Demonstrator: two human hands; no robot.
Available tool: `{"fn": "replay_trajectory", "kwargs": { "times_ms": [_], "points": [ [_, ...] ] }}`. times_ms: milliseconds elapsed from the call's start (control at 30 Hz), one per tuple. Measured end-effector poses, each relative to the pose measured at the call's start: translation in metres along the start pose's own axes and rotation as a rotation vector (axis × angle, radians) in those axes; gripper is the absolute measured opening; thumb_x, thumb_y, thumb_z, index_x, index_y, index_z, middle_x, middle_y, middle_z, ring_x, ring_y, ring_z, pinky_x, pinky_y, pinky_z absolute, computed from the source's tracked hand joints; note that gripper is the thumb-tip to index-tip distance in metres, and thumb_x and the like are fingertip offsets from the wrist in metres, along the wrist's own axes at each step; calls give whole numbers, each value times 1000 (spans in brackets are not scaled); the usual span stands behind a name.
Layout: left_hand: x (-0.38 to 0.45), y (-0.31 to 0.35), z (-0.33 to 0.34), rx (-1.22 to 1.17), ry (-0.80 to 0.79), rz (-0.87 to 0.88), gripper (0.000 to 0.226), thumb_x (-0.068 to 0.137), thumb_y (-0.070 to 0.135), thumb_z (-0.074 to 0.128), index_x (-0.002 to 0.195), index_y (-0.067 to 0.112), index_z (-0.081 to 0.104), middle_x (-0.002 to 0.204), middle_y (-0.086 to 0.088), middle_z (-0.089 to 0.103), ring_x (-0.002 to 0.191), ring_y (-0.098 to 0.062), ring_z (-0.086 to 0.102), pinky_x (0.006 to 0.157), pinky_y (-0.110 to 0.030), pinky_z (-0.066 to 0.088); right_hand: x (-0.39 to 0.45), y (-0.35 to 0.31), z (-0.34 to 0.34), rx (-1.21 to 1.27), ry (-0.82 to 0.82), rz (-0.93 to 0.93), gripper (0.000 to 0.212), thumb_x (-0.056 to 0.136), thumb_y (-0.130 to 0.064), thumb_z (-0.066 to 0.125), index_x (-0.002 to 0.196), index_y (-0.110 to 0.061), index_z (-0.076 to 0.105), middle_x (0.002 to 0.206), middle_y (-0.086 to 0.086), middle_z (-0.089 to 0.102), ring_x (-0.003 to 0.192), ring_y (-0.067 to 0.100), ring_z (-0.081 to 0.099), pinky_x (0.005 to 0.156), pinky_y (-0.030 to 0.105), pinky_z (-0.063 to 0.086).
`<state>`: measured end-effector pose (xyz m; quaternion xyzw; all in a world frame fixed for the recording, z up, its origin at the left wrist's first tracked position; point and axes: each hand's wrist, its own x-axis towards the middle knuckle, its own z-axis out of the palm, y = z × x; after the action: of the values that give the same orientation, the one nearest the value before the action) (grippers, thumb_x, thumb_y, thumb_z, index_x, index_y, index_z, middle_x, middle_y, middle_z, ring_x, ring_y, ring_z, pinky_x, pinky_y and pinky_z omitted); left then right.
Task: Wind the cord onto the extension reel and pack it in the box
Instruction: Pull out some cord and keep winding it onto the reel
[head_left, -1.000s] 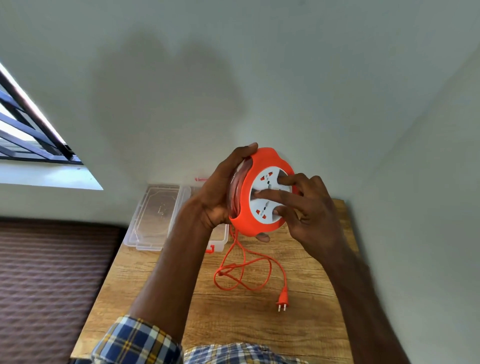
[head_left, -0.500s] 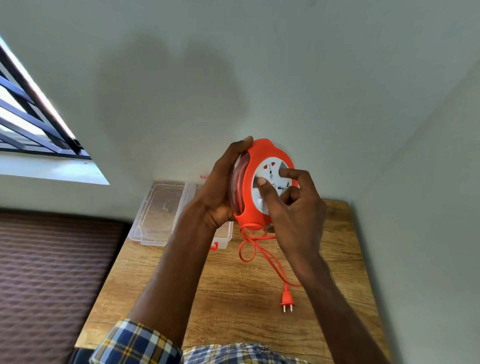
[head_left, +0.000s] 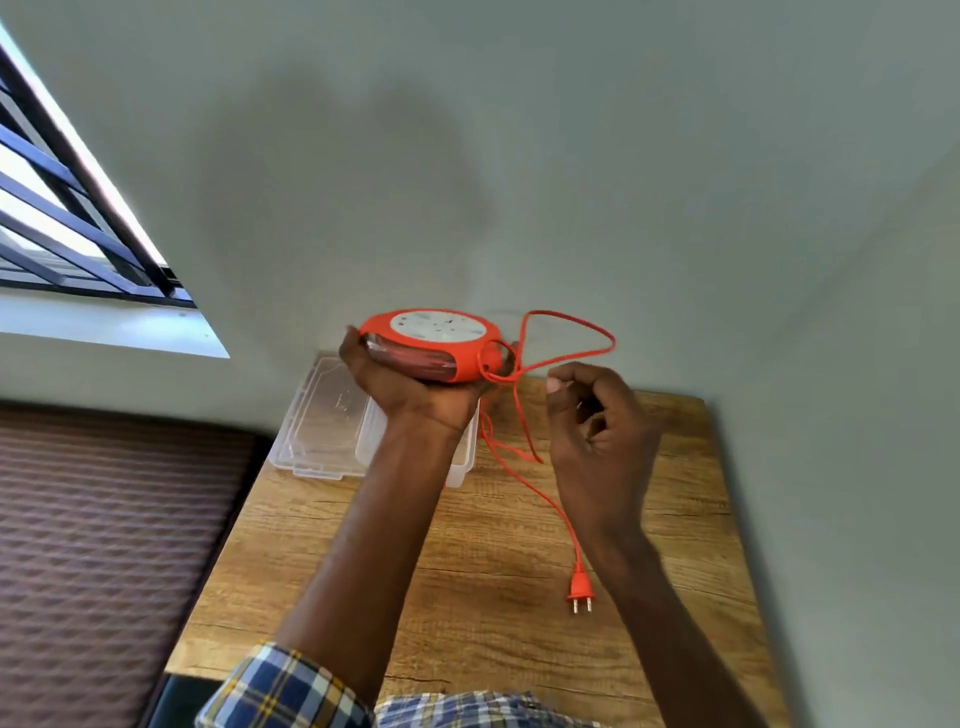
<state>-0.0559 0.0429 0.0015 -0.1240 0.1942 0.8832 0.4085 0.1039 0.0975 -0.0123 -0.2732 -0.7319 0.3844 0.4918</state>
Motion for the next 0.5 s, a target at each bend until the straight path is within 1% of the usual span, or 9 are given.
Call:
{"fn": "replay_trajectory", "kwargs": {
  "times_ms": [100,167,200,267,300,333,400,433,500],
  "points": [
    [2,-6,-4,-106,42,32,92,83,83,39,146,16,52,145,-32,51,131,-60,49,106,-83,32,-7,6,11,5,-86,142,14,91,-43,71,99,-32,67,88,-15,70,83,8,66,70,12,46],
    [1,-13,-5,-143,41,44,92,85,82,39,146,15,52,145,-32,51,131,-60,49,108,-82,32,-8,10,19,17,-136,239,20,89,-48,74,98,-33,64,94,-16,69,92,1,64,75,7,44],
    [1,-16,-6,-151,37,55,92,85,82,39,147,14,53,147,-32,52,132,-59,49,109,-81,32,-7,10,22,63,-155,302,22,89,-46,76,99,-32,63,95,-16,69,93,0,64,77,9,46],
    [1,-22,-6,-140,25,67,91,86,81,38,145,13,55,147,-31,54,133,-58,50,110,-80,32,-3,10,27,191,-174,404,19,90,-36,78,99,-26,65,89,-9,72,85,7,68,78,25,54],
    [2,-24,-5,-130,18,67,91,86,81,38,145,14,55,146,-31,54,133,-58,50,110,-81,31,-1,10,28,230,-184,402,14,92,-30,77,98,-25,66,82,-3,73,77,13,69,73,33,56],
    [3,-24,-4,-127,9,65,91,86,81,38,145,14,55,146,-31,54,133,-58,49,110,-82,30,2,9,27,250,-195,366,9,94,-24,75,96,-26,66,71,0,71,66,16,66,66,35,55],
    [4,-20,0,-144,-2,55,92,85,81,38,146,15,53,146,-32,53,133,-60,48,109,-83,29,8,14,22,257,-222,288,16,98,-14,67,96,-30,70,55,-7,61,50,8,54,54,25,46],
    [6,-16,1,-164,-1,47,93,85,82,37,148,14,52,147,-32,52,133,-60,48,109,-82,30,12,19,18,256,-258,272,25,100,-10,62,102,-32,72,54,-15,58,49,1,51,52,18,43],
    [8,-8,2,-218,10,36,96,84,82,38,150,14,50,148,-34,49,133,-61,46,108,-81,32,20,28,10,185,-358,281,45,102,-3,51,119,-38,74,61,-30,58,56,-6,53,56,6,39]
  ]
}}
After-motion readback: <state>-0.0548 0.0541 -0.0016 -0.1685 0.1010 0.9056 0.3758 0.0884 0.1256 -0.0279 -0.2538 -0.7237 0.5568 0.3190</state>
